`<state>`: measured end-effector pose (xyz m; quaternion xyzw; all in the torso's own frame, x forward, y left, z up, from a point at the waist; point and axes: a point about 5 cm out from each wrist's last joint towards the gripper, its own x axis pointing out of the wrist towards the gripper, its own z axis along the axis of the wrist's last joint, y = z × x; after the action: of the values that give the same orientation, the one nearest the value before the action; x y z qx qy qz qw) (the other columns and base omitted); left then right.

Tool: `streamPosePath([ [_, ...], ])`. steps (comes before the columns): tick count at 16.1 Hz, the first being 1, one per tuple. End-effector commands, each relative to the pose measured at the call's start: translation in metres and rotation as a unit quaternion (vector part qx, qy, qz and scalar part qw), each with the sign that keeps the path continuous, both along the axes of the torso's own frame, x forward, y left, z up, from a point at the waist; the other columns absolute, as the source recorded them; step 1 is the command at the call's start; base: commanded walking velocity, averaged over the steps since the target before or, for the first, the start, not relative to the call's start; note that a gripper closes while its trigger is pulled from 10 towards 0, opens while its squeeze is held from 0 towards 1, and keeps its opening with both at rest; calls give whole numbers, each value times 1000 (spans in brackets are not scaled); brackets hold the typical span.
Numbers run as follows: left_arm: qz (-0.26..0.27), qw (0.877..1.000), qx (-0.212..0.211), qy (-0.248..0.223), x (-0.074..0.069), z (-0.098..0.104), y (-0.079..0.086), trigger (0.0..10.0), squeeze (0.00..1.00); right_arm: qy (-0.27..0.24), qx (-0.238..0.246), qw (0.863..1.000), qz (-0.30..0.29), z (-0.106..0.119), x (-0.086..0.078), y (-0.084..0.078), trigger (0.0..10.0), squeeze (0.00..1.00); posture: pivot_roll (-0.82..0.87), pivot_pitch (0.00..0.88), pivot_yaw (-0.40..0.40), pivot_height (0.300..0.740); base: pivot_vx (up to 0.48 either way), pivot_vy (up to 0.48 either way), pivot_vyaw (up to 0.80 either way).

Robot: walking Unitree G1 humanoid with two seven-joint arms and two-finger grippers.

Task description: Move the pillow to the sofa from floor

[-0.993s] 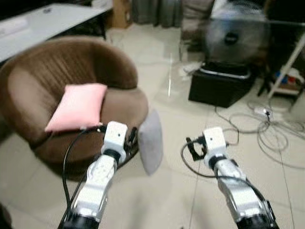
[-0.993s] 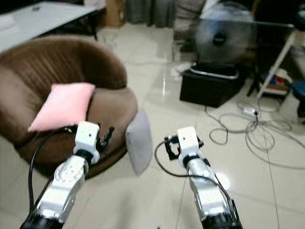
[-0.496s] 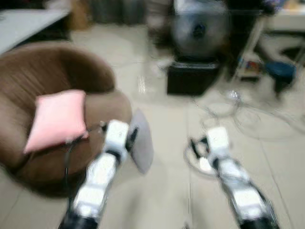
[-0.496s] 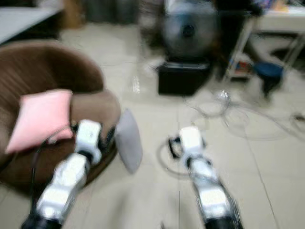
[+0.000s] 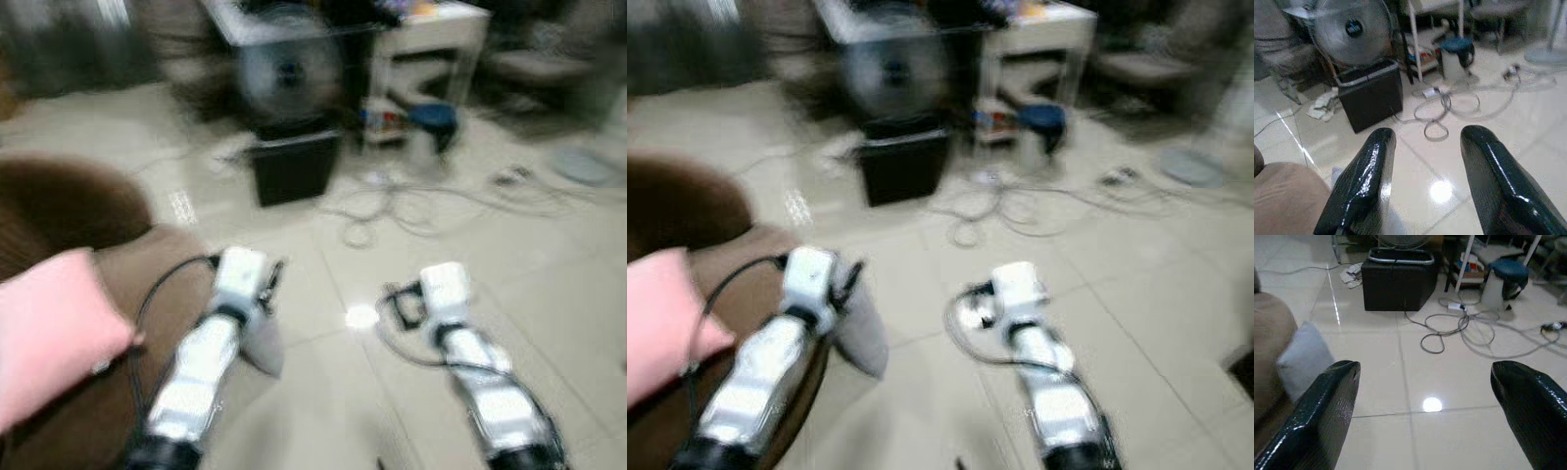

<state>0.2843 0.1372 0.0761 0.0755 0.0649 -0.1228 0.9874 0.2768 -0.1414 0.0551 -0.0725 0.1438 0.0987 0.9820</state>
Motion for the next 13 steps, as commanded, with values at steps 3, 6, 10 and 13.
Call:
streamPosePath([
  [3, -8, 1000, 9, -22, 3, 7, -7, 10000, 0, -13, -14, 1000, -2, 6, 4, -8, 10000, 0, -12, 0, 74, 740, 0, -320, -267],
  [6, 3, 1000, -7, -20, 4, 7, -6, 10000, 0, -14, -19, 1000, 2, 7, 4, -8, 10000, 0, -13, 0, 72, 740, 0, -289, 0],
  [10, 17, 999, -4, -30, 2, 5, 0, 10000, 0, -4, -36, 999, 12, 3, 2, -11, 10000, 0, -11, 0, 69, 740, 0, 0, 0],
  [13, 11, 1000, 12, -25, -4, -1, 10, 10000, 0, 5, -38, 999, 13, -1, 1, -15, 10000, 0, -11, 0, 69, 740, 82, 0, -192],
])
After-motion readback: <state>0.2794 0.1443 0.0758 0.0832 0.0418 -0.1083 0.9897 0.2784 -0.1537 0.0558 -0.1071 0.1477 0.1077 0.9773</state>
